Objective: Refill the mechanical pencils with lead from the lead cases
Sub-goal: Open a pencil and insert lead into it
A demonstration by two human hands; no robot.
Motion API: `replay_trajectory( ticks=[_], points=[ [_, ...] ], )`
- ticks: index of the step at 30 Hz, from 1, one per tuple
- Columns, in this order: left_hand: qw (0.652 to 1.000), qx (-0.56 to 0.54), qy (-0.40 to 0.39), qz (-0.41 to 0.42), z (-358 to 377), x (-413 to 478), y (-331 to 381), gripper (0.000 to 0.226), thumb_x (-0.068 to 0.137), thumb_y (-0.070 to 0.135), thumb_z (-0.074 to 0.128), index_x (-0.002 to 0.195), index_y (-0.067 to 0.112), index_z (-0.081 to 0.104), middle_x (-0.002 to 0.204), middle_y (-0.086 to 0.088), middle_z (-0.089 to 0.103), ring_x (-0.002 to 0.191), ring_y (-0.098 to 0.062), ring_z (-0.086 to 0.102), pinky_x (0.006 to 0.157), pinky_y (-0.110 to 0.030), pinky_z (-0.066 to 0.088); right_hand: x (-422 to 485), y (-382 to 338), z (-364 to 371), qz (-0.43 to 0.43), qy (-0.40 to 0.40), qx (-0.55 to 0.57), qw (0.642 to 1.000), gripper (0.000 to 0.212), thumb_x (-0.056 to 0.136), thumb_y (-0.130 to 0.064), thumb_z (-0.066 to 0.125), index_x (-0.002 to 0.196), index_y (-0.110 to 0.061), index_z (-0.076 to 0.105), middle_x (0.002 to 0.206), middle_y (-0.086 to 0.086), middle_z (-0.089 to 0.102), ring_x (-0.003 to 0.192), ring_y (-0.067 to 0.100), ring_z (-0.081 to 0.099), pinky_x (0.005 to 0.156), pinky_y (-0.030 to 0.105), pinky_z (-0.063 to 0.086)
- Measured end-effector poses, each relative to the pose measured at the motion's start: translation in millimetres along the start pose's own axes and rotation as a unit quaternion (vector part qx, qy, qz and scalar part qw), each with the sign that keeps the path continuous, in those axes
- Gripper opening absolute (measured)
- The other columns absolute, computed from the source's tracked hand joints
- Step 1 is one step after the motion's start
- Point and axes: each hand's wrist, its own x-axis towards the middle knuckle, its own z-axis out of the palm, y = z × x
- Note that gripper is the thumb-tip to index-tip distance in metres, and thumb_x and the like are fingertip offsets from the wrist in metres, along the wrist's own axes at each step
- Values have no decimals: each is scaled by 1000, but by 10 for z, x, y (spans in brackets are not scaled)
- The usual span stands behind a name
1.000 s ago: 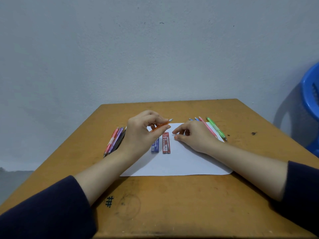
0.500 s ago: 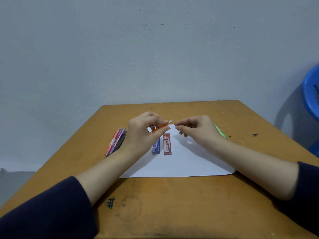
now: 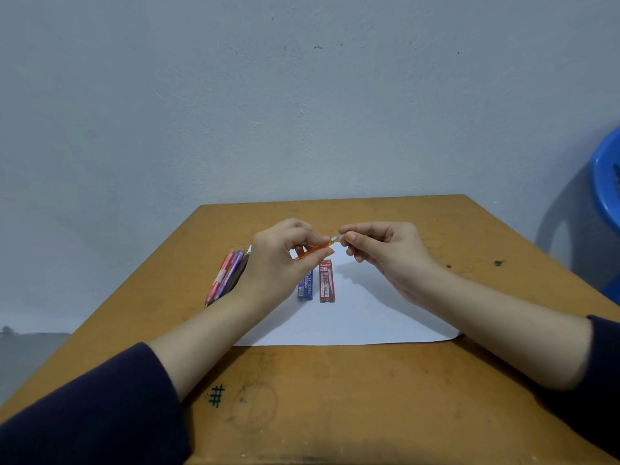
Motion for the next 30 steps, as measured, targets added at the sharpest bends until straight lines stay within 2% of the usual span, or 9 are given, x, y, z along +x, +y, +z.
replay_trajectory(
  ticks=[10, 20, 30],
  points=[
    [1000, -13, 3, 6, 14, -5, 11, 12, 75, 13, 77, 85, 7, 75, 81, -2, 68, 72, -8, 61, 64, -15, 49, -28, -10, 26, -4, 2, 0, 1000, 13, 87, -1, 62, 85, -10, 72, 72, 5, 68, 61, 10, 56, 62, 21, 46],
    [1000, -25, -4, 3, 6, -17, 25, 8, 75, 11, 78, 79, 7, 72, 79, -2, 68, 70, -10, 61, 61, -25, 52, -44, -10, 24, -13, 1, -37, 999, 8, 86, -6, 66, 84, -10, 73, 70, 5, 68, 59, 11, 55, 57, 20, 45],
    [1000, -3, 1, 14, 21, -30, 38, 8, 73, 9, 80, 77, 6, 74, 81, 1, 66, 70, 3, 56, 64, -12, 46, -76, -7, 20, -20, 9, -53, 998, 7, 84, -10, 68, 80, -9, 73, 65, 3, 67, 55, 10, 54, 54, 18, 44]
  ],
)
